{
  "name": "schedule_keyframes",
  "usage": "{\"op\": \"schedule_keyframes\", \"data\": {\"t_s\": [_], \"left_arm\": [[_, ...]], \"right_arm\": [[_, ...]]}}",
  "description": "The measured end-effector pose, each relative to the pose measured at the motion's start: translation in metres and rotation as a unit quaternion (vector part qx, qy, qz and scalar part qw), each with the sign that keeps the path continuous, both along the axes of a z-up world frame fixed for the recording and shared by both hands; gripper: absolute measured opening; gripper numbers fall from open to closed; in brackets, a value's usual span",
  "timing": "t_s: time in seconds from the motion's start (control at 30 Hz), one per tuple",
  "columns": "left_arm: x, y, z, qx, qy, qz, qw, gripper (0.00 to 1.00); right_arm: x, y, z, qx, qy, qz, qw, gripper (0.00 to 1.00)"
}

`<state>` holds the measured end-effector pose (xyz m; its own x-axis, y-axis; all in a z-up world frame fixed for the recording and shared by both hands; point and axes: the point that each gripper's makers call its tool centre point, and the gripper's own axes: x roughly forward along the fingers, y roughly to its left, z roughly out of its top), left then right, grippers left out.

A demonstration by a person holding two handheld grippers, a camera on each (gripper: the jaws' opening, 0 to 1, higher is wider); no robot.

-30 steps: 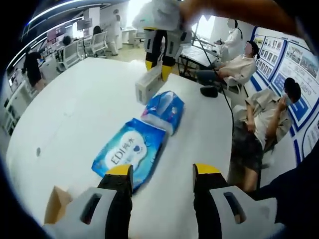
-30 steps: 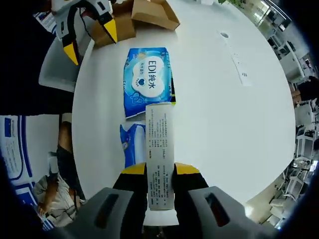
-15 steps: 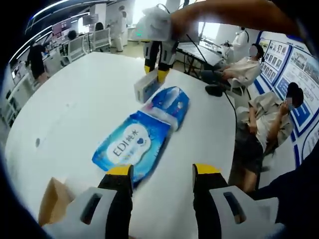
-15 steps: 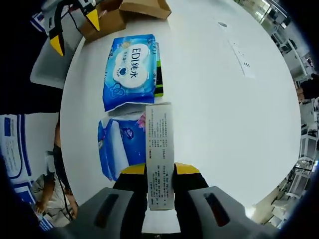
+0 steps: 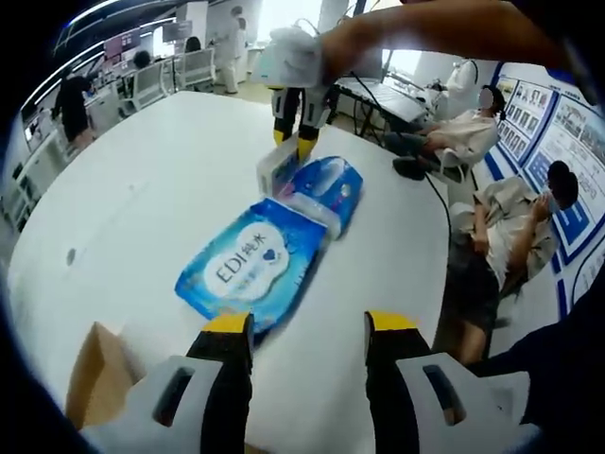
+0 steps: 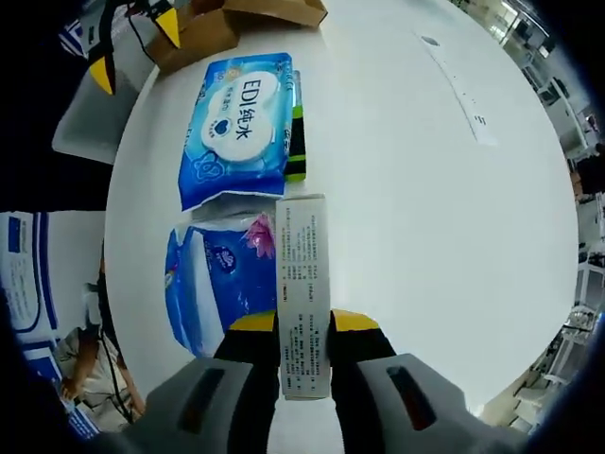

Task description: Operate the shoe box by opening the lid, removing the specified soft item, and placing it in the target area until the item is outside and the box remains undamaged.

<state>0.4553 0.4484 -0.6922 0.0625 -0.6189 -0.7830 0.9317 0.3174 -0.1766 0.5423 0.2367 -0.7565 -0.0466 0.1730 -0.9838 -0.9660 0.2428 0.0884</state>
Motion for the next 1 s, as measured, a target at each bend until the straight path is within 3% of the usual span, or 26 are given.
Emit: {"op": "schedule_keyframes", "data": {"t_s": [0.5,0.6,0.67,0.83,1.0], "left_arm": [[-0.001,-0.006,-0.002,-0.001,0.004,-0.002,1.0000,0.45],[-0.001,-0.008,-0.001,-0.003,0.004,-0.001,1.0000,0.45],[-0.001,-0.009,-0.001,-0.002,0.004,-0.002,1.0000,0.46],[-0.003,-0.011,0.000,-0.004,0.005,-0.005,1.0000,0.46],[-0.006,-0.012,0.005,-0.010,0.003,-0.009,0.9999,0.46]], "right_arm": [[-0.004,-0.001,-0.008,-0.003,0.009,0.005,0.9999,0.18],[-0.002,0.000,-0.006,0.003,0.006,-0.001,1.0000,0.23],[0.002,0.000,-0.004,0.009,-0.001,-0.004,1.0000,0.26],[-0.001,0.003,0.005,0.014,-0.004,-0.007,0.9999,0.23],[0.000,0.007,0.025,0.025,-0.028,-0.016,0.9991,0.23]]}}
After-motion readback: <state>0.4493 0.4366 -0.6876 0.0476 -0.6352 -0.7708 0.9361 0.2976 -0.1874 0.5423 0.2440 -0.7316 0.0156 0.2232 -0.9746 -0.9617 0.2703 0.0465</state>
